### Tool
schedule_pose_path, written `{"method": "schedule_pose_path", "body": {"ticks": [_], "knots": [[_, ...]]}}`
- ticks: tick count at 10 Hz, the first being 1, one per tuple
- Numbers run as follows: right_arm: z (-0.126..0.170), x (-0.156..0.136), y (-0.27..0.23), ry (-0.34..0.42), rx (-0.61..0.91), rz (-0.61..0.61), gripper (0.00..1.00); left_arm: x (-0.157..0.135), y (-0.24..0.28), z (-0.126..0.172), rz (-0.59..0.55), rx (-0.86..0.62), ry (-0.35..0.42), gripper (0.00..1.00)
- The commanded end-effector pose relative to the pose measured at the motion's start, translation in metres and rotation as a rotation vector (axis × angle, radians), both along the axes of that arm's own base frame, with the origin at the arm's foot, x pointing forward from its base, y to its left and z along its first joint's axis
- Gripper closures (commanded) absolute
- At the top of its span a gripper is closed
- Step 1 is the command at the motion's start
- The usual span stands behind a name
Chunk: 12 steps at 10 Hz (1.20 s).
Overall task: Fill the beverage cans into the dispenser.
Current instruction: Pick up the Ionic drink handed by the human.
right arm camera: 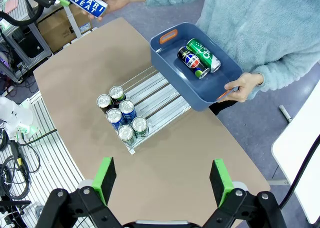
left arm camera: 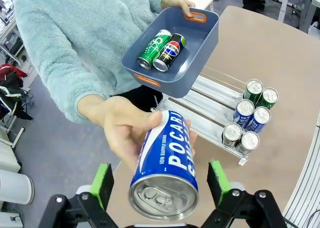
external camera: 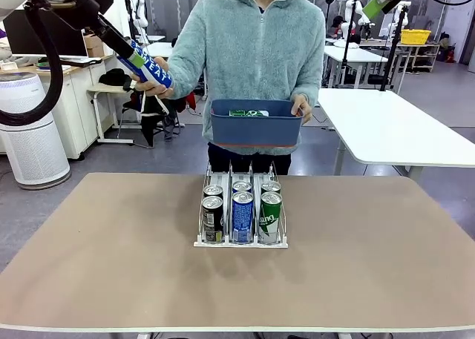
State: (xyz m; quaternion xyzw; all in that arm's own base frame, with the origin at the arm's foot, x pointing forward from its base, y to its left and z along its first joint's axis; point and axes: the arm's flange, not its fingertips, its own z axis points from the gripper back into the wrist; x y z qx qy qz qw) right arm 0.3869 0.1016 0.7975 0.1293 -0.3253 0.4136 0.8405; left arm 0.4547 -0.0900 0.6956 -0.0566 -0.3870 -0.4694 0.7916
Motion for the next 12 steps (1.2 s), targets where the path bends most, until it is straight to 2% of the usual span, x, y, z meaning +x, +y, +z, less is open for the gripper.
{"method": "schedule_pose_path", "body": {"ticks": [1,2,6,10,11,12], "knots": [[-0.001,0.000,-0.001,-0.002,0.002,0.008,0.00,0.005,0.002,-0.004,-0.029,-0.041,-0.007,0.00],[-0.001,0.000,-0.001,-0.002,0.002,0.008,0.00,0.000,0.000,0.000,0.000,0.000,0.000,0.00],[-0.001,0.000,-0.001,-0.002,0.002,0.008,0.00,0.002,-0.001,-0.004,0.003,-0.011,0.011,0.00],[-0.001,0.000,-0.001,-0.002,0.002,0.008,0.00,0.003,0.001,-0.010,0.024,-0.001,0.067,0.00],[-0.001,0.000,-0.001,-0.002,0.002,0.008,0.00,0.002,0.004,-0.012,0.014,0.021,0.064,0.06],[-0.001,0.000,-0.001,-0.002,0.002,0.008,0.00,0.001,0.004,-0.012,0.020,0.040,0.075,0.60]]}}
